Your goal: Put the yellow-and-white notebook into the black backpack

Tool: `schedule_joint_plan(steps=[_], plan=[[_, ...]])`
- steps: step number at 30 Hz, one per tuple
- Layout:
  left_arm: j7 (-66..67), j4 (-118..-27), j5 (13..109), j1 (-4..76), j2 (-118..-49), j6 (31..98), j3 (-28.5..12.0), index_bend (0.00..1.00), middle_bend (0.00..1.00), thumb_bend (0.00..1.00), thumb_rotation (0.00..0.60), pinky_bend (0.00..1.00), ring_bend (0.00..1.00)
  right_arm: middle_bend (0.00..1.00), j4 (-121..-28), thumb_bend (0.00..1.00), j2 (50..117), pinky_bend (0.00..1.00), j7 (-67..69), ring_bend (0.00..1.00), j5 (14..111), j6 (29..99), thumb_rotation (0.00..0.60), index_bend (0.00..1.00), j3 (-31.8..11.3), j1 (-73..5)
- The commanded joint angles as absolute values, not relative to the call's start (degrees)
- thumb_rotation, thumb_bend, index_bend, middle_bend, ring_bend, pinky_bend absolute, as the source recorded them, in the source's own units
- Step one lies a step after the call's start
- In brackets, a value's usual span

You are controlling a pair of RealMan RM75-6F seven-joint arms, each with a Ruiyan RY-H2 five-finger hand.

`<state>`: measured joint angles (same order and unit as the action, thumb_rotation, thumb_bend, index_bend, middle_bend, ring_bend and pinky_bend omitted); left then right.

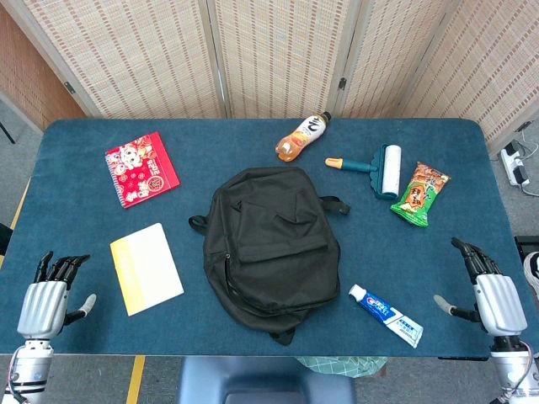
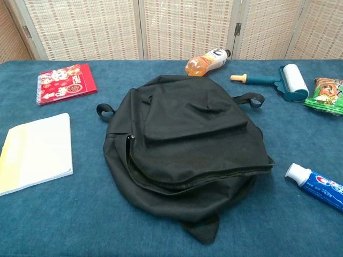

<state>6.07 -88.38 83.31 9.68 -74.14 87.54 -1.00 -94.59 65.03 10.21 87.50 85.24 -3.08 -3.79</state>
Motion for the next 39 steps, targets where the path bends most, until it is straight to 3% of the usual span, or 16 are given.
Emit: schedule_joint_plan(steps=[1, 9, 18, 27, 39], plan=[[1.8, -82.2, 84.8, 11.1, -76.2, 86.3, -2.2, 0.23, 0.27, 0.33, 0.600, 0.02, 0.20, 0.17, -94.7, 0.19, 64.7, 0.20, 10.5, 0.13, 87.8, 85.5, 0.600, 0.09, -3.1, -3.7], [-10.6, -61.1, 86.2, 15.2, -83.8, 80.4, -2.9, 0.23, 0.27, 0.21, 0.600, 0.04, 0.20, 0.18, -94.8, 0.19, 64.5, 0.20, 11.9, 0.13, 88.8, 86.7, 0.600, 0.09, -2.5, -3.0], [-13.9, -47.3, 87.2, 17.1, -90.6, 76.5, -1.6, 0.20, 0.26, 0.15, 0.600, 0.04, 0.19, 0.17, -95.4, 0.19, 64.0, 0.20, 12.4, 0.13, 89.7, 87.8, 0.600, 0.09, -2.3, -2.5], [-17.5, -38.0, 88.9, 16.8, -96.0, 77.9, -0.2, 0.21, 0.26, 0.21, 0.600, 0.04, 0.19, 0.17, -95.7, 0.19, 63.9, 0.20, 12.4, 0.13, 89.8, 88.0, 0.600, 0.09, -2.2, -2.3], [-20.7, -33.9, 90.1, 16.0, -99.0, 79.8, 1.0, 0.22, 0.26, 0.22, 0.600, 0.04, 0.20, 0.18, -96.0, 0.19, 63.9, 0.20, 12.7, 0.13, 89.9, 88.1, 0.600, 0.08, -2.2, -2.2]])
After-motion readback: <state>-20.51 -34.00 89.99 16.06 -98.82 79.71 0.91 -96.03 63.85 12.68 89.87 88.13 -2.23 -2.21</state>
